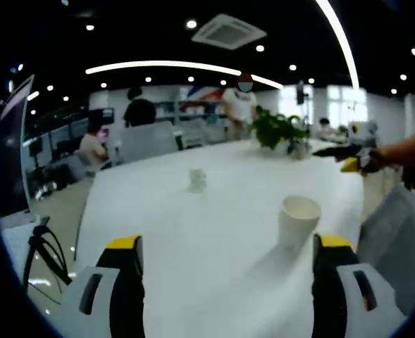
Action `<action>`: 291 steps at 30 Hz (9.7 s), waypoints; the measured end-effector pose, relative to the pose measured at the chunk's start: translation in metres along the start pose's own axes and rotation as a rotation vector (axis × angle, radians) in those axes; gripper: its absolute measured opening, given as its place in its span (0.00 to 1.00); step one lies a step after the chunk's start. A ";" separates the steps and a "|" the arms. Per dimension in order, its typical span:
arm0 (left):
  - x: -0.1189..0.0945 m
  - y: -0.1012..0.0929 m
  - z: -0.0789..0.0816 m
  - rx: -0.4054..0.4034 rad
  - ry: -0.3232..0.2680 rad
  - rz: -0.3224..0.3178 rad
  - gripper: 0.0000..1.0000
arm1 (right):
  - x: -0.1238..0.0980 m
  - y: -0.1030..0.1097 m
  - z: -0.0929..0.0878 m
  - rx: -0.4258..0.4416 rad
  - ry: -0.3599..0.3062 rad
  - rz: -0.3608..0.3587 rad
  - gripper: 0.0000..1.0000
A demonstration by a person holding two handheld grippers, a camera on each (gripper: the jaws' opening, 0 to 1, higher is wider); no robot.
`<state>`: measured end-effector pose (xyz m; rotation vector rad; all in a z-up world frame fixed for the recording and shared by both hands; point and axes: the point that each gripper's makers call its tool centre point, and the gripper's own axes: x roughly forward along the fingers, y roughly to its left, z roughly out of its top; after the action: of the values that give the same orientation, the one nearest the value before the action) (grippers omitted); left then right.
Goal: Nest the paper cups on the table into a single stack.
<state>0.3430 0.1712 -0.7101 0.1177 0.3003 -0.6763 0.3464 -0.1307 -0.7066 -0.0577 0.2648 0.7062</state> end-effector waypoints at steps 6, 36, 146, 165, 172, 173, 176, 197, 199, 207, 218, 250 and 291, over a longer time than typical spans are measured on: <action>-0.001 0.004 0.001 -0.004 -0.006 0.002 0.99 | 0.002 -0.001 0.002 -0.007 -0.010 0.003 1.00; 0.003 0.019 0.001 0.008 0.003 0.041 0.99 | 0.058 -0.045 0.007 0.054 -0.037 -0.014 1.00; 0.012 0.026 -0.022 -0.027 0.069 0.073 0.99 | 0.374 -0.137 0.006 -0.026 0.072 -0.062 0.39; 0.017 0.016 -0.014 -0.028 0.035 0.051 0.99 | 0.359 -0.147 0.051 -0.034 0.079 -0.083 0.40; 0.012 0.017 -0.008 -0.027 0.015 0.056 0.99 | 0.353 -0.151 0.061 -0.014 0.067 -0.102 0.18; 0.011 0.017 -0.008 -0.027 0.013 0.058 0.99 | 0.353 -0.150 0.056 -0.027 0.085 -0.093 0.19; 0.009 0.017 -0.008 -0.025 0.010 0.061 0.99 | 0.352 -0.143 0.049 -0.017 0.097 -0.081 0.23; 0.013 0.021 -0.008 -0.030 0.001 0.054 0.99 | 0.338 -0.126 0.006 -0.158 0.338 0.071 0.99; 0.012 0.022 -0.009 -0.033 0.001 0.056 0.99 | 0.338 -0.132 0.000 -0.151 0.380 0.067 0.94; 0.008 0.023 -0.011 -0.039 0.005 0.063 0.99 | 0.323 -0.143 -0.031 -0.130 0.536 0.038 0.70; 0.008 0.024 -0.010 -0.043 0.002 0.066 0.99 | 0.311 -0.153 -0.046 -0.110 0.576 0.016 0.59; 0.017 0.016 0.005 -0.039 -0.028 0.046 0.99 | 0.314 -0.149 0.029 -0.009 0.390 -0.016 0.46; 0.027 -0.009 0.041 -0.064 -0.047 -0.075 0.99 | 0.282 -0.120 0.106 0.005 0.074 0.009 0.44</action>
<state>0.3668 0.1399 -0.6797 0.0294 0.2819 -0.7419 0.6532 -0.0285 -0.6818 -0.0780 0.3378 0.7130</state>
